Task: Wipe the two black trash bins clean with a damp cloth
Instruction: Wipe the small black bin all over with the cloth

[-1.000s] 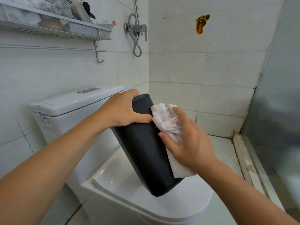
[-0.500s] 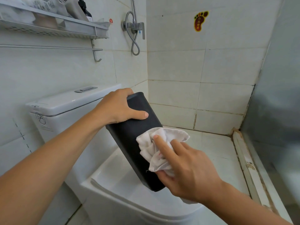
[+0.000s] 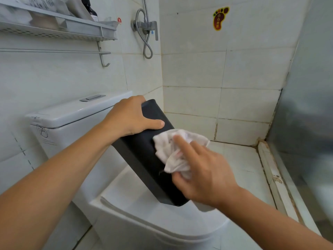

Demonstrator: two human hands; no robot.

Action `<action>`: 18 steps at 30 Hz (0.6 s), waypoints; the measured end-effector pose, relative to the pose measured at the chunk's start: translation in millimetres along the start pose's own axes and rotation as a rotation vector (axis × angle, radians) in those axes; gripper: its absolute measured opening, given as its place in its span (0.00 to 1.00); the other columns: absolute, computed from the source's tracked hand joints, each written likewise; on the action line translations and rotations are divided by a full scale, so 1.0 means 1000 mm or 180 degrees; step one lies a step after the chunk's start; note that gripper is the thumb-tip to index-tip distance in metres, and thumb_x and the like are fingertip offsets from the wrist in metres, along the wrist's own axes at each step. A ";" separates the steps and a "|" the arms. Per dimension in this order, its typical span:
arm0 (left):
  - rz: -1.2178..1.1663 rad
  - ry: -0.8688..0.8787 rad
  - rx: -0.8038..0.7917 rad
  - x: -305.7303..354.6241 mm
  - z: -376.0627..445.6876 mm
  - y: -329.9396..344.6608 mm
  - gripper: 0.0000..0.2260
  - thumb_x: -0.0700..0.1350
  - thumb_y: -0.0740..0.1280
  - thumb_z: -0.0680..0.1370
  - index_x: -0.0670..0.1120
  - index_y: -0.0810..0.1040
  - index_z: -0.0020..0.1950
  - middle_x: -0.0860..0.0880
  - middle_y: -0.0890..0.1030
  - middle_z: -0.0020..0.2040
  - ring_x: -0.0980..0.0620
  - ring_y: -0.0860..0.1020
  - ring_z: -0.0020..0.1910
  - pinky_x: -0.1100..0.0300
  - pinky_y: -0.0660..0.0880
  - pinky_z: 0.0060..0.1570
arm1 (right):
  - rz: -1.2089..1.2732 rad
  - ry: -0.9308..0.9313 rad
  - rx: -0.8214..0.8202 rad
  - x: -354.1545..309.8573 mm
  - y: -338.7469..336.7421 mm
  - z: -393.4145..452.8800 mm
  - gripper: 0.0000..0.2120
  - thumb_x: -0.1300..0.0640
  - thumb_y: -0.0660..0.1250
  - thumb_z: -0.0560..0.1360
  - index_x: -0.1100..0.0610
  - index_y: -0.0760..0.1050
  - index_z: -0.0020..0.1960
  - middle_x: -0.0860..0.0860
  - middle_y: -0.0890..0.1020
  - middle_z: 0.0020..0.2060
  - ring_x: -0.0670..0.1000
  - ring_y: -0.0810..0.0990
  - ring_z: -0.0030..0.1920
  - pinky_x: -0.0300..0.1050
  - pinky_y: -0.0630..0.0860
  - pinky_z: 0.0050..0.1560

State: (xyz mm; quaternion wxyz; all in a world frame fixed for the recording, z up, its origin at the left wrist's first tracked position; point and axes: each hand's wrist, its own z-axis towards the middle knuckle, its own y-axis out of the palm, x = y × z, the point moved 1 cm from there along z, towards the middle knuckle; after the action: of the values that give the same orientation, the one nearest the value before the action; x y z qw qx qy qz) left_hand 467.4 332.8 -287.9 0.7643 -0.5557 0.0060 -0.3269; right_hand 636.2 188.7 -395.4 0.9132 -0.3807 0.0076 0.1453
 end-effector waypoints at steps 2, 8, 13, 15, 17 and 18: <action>-0.0132 -0.0028 -0.0039 -0.005 0.001 -0.001 0.23 0.65 0.79 0.66 0.50 0.77 0.47 0.53 0.81 0.44 0.52 0.79 0.44 0.52 0.76 0.41 | -0.0186 -0.0217 -0.0090 -0.002 0.003 -0.008 0.30 0.44 0.68 0.72 0.52 0.72 0.71 0.46 0.73 0.38 0.53 0.71 0.31 0.49 0.71 0.22; -0.0191 0.0119 -0.0023 -0.007 -0.001 -0.002 0.22 0.64 0.79 0.67 0.52 0.74 0.43 0.54 0.78 0.42 0.55 0.77 0.41 0.55 0.68 0.37 | 0.0035 0.0440 0.0168 0.011 0.006 0.006 0.27 0.41 0.65 0.73 0.46 0.70 0.71 0.45 0.80 0.46 0.52 0.79 0.38 0.47 0.75 0.30; -0.0281 0.0457 -0.0221 -0.003 -0.009 -0.005 0.22 0.65 0.81 0.63 0.55 0.76 0.46 0.56 0.81 0.43 0.55 0.80 0.43 0.53 0.78 0.42 | 0.0869 0.0767 0.0271 0.027 0.002 0.026 0.29 0.41 0.67 0.73 0.43 0.70 0.74 0.39 0.82 0.56 0.46 0.82 0.52 0.46 0.80 0.47; -0.0276 0.0609 -0.0285 -0.001 -0.011 -0.005 0.23 0.65 0.81 0.63 0.56 0.75 0.46 0.56 0.81 0.43 0.56 0.79 0.42 0.54 0.77 0.41 | 0.1051 0.0600 0.0412 0.024 -0.003 0.036 0.29 0.41 0.67 0.73 0.44 0.70 0.74 0.38 0.82 0.59 0.44 0.82 0.55 0.47 0.82 0.49; -0.0311 0.0756 -0.0352 0.000 -0.013 -0.004 0.26 0.69 0.79 0.61 0.59 0.77 0.53 0.58 0.82 0.46 0.57 0.80 0.46 0.52 0.79 0.46 | 0.1154 0.0499 0.0625 0.019 -0.006 0.047 0.29 0.42 0.68 0.74 0.45 0.71 0.74 0.39 0.82 0.61 0.44 0.82 0.57 0.50 0.82 0.51; -0.0350 0.0828 -0.0374 0.001 -0.015 -0.004 0.29 0.69 0.77 0.61 0.62 0.77 0.58 0.60 0.83 0.50 0.58 0.81 0.49 0.52 0.80 0.49 | 0.1157 0.0469 0.0714 0.016 -0.007 0.053 0.29 0.43 0.69 0.74 0.45 0.71 0.74 0.39 0.81 0.62 0.44 0.82 0.58 0.51 0.82 0.51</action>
State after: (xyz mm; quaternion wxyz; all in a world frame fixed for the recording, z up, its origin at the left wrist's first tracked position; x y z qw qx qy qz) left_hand 460.6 319.4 -289.8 0.7042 -0.5519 0.0936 -0.4367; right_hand 648.4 224.9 -355.4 0.9056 -0.2787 0.1588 0.2776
